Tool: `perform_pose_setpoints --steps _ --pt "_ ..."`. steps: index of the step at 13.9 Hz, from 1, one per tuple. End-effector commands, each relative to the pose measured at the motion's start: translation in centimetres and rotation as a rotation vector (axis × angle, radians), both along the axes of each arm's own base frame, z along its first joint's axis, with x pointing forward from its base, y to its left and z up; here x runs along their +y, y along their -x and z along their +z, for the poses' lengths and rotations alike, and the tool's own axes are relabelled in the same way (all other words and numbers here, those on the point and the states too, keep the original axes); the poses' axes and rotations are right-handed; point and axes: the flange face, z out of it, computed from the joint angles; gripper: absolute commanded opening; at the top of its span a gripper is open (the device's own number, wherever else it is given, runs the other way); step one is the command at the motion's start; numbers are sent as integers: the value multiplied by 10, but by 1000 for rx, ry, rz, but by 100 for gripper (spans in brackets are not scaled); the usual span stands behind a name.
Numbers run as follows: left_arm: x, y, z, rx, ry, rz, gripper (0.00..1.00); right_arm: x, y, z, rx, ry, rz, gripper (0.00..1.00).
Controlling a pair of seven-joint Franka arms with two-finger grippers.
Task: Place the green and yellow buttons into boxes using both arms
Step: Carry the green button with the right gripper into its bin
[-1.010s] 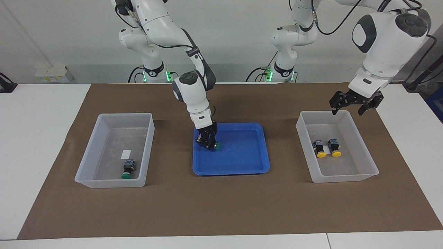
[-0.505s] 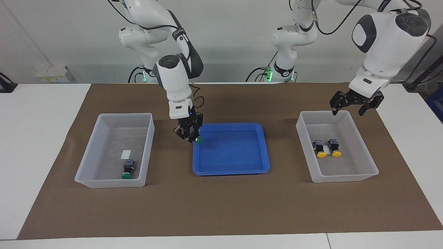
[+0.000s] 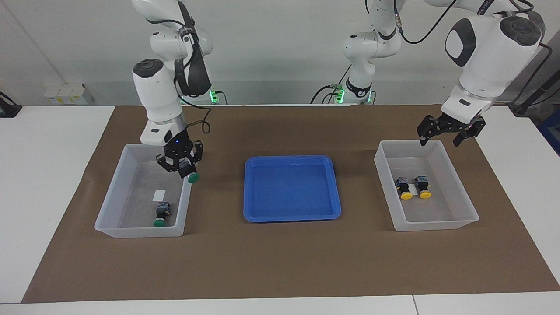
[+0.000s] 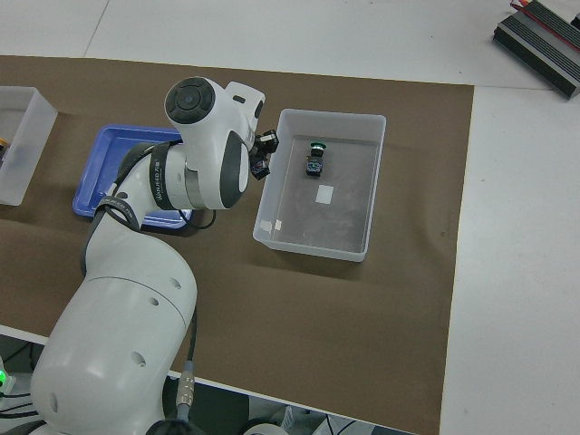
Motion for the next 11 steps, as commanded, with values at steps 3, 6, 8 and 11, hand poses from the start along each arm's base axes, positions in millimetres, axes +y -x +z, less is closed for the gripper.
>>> perform_pose_setpoints --steps 3,6,8,11 --pt "4 10 1 -7 8 15 100 -63 8 5 9 -24 -172 0" --pt "5 9 1 -7 8 17 100 -88 12 -2 2 -24 -221 0" --pt "3 9 1 -10 8 12 100 -115 11 -5 -18 -29 -283 0" --pt "6 8 1 -18 9 13 100 -142 -2 -34 -61 -52 -386 0"
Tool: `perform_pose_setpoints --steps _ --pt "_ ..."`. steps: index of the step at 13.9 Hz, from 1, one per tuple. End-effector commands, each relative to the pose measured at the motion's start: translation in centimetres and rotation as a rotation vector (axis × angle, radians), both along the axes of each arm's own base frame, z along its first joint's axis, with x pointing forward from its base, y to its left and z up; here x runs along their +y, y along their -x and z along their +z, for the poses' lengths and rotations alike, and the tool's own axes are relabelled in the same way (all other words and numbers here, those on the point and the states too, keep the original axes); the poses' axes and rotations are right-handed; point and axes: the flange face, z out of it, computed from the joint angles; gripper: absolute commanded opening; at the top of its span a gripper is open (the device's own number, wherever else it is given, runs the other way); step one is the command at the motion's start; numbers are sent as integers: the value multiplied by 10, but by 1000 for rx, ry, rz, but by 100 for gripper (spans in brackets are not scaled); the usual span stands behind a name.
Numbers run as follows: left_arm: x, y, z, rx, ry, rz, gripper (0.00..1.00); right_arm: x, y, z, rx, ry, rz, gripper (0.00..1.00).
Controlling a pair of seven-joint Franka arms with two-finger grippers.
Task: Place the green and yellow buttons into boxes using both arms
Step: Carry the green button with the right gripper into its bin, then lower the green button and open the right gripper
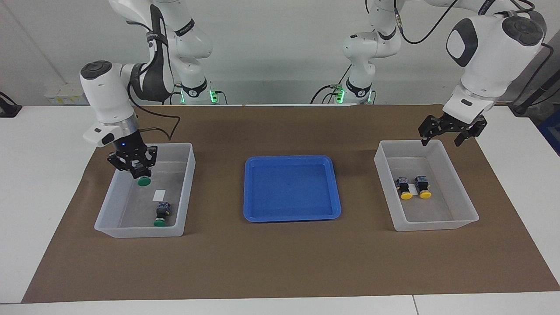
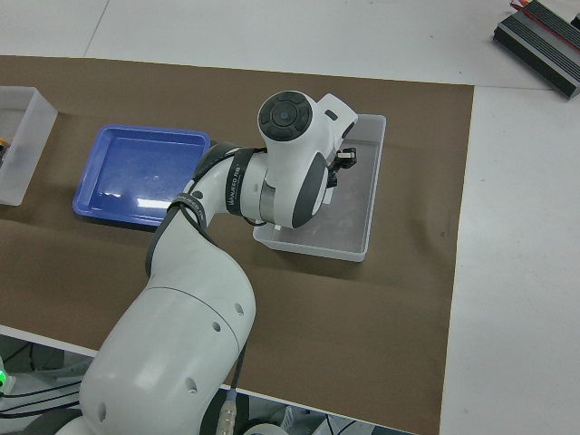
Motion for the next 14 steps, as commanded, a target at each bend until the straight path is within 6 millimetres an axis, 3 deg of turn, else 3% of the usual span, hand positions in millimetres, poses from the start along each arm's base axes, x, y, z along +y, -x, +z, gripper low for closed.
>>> perform_pose_setpoints --steps 1,4,6,8,11,14 --pt "4 7 3 -31 9 7 100 -15 -13 -28 -48 -28 -85 0" --pt "13 4 1 -54 19 25 100 -30 -44 -37 -83 -55 -158 0" --pt "13 3 1 -65 69 46 100 -21 -53 -44 -140 -89 -252 0" --pt "20 2 3 -71 156 89 100 3 -63 -57 -127 -105 -246 0" --pt "8 2 3 -73 164 77 100 6 -79 -65 -127 -124 -276 0" --pt "3 2 2 -68 154 64 100 17 -82 -83 -99 -134 -280 0"
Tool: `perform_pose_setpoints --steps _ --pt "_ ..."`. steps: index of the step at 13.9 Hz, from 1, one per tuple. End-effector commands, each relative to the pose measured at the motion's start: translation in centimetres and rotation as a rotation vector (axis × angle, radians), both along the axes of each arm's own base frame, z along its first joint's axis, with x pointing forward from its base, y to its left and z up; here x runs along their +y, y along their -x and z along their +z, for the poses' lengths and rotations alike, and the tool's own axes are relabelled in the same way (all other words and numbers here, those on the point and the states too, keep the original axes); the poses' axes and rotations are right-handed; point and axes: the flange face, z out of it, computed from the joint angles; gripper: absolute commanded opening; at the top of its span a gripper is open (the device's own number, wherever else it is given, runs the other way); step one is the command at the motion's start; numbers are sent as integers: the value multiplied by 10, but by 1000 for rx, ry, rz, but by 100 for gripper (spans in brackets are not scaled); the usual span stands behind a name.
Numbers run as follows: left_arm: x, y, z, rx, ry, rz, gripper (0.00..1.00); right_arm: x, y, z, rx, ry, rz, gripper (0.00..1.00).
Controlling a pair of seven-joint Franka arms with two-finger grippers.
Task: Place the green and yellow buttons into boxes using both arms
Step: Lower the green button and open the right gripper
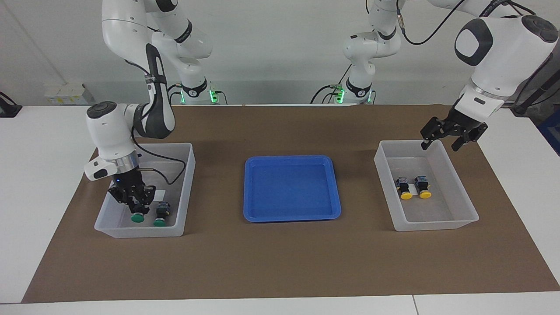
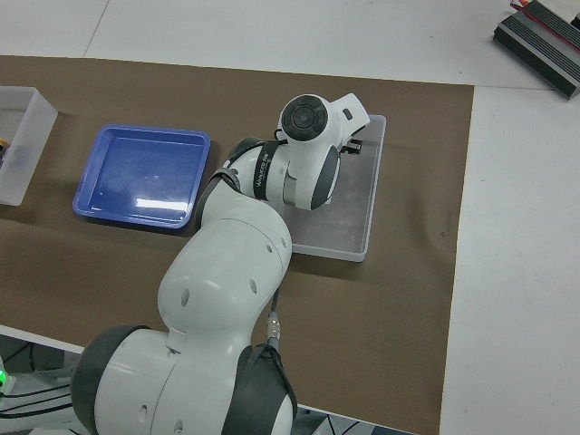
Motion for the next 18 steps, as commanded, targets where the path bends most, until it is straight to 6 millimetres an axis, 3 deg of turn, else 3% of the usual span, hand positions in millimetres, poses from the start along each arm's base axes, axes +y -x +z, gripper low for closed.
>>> perform_pose_setpoints --steps 1,3,4,7,9,12,15,18 --pt "-3 9 0 -8 2 12 100 1 -8 -12 4 -19 -27 5" --pt "-2 10 -1 -4 -1 14 100 -1 -6 -17 16 -20 -30 55" --pt "0 10 -1 -3 -24 11 100 -4 -5 -19 21 -21 -35 68" --pt "1 11 -1 -2 -55 4 100 -4 -4 -13 26 -21 -38 91" --pt "2 11 -2 4 -55 5 100 -4 4 17 61 -26 -52 100" --pt "2 12 -2 -2 -55 7 100 -1 17 64 81 -22 -54 100" --pt "2 11 -2 -8 -55 8 100 3 41 123 151 -15 -49 100" --pt "2 11 -2 -8 -56 6 100 8 49 182 274 7 -30 100"
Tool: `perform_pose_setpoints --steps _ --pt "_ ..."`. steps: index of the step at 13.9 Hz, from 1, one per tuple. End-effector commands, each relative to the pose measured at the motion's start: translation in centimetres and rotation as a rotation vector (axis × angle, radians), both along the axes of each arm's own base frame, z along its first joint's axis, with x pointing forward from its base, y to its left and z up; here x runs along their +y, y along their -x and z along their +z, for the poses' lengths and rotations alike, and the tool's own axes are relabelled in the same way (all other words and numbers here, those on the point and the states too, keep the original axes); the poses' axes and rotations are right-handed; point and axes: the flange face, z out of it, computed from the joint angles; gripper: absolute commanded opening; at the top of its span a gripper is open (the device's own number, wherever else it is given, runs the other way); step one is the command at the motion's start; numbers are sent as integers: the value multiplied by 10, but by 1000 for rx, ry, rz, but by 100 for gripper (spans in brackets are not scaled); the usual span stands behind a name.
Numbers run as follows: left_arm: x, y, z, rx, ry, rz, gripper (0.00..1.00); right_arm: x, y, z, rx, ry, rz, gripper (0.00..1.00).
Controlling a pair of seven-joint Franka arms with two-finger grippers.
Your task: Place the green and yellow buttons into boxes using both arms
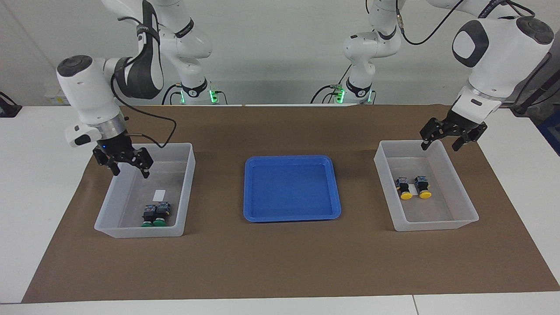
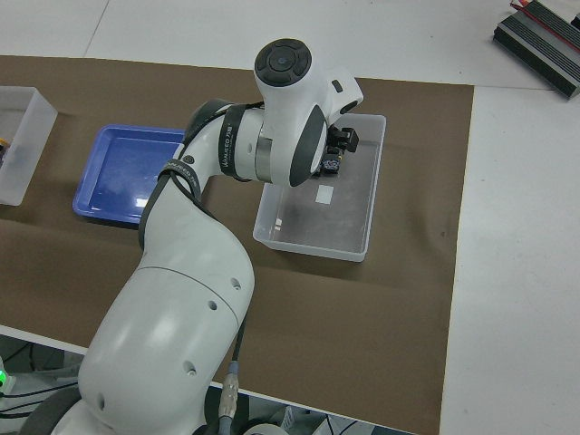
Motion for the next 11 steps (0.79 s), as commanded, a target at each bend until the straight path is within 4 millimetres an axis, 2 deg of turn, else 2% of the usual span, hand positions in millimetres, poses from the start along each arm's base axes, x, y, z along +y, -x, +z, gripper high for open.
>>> perform_pose_setpoints --steps 1,5,7,11 --pt "-1 10 2 -14 -22 9 100 5 2 43 83 10 -2 100" --pt "1 10 2 -15 -22 11 100 24 2 94 119 53 16 100" --pt "1 10 2 -15 -22 11 100 45 3 96 130 78 33 100" --pt "-1 10 0 -11 -22 8 100 66 7 93 139 60 50 100"
